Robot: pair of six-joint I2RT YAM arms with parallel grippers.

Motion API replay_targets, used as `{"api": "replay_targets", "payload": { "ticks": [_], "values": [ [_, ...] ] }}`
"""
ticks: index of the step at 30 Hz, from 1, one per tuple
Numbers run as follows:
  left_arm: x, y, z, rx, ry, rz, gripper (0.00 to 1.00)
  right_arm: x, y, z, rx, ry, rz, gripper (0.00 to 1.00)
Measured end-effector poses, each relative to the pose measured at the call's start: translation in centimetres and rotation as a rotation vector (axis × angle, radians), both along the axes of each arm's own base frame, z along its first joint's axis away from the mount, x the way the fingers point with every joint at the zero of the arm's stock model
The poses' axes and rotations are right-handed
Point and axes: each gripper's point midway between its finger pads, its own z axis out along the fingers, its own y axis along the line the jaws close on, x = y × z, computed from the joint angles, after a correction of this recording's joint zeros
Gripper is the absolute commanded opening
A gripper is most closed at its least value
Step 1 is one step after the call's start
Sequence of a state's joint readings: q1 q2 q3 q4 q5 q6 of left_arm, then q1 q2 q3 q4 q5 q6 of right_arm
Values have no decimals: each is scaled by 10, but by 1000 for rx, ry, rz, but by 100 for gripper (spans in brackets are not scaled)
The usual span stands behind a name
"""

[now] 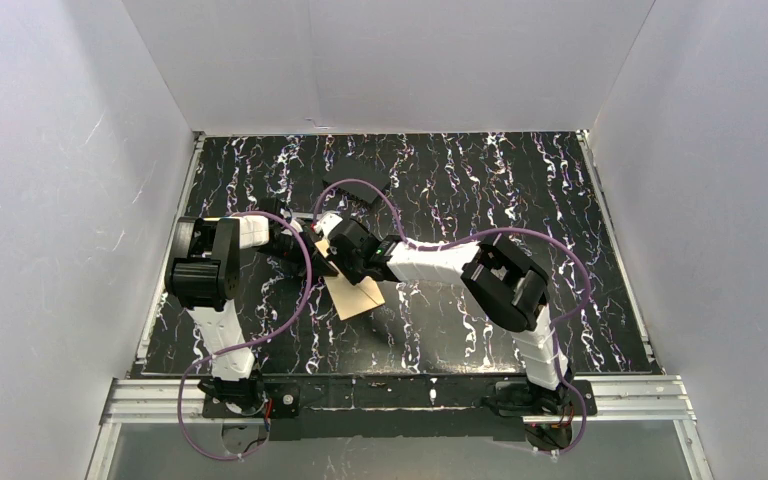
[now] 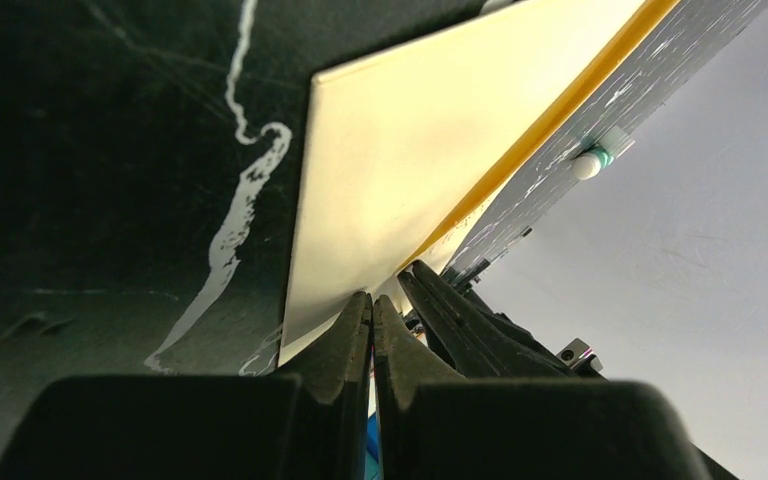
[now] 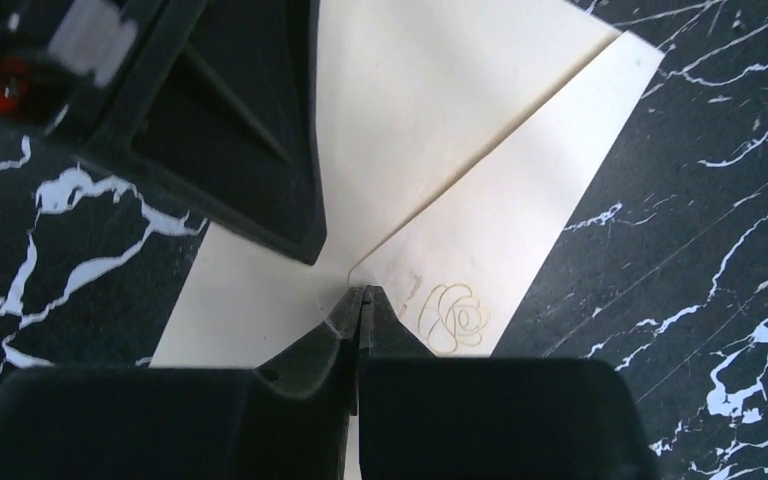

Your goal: Place the letter into the envelope and seal it

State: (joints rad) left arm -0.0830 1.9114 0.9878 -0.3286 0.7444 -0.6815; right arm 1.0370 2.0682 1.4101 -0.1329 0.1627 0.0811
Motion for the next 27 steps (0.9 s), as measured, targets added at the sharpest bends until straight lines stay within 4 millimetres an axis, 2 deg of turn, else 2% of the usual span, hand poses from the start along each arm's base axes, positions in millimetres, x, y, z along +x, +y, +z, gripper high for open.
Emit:
{"api": "replay_targets", "payload": {
  "ticks": [11,21,27],
  "values": [
    [0,0,0,2,-3,-15,0,32,20,0,23,-12,-98,9],
    [0,1,0,2,-4,-16,0,36,31,1,48,9,-85,11],
    [3,7,6,29,-32,-4,0,36,32,0,57,11,-81,11]
  ]
}}
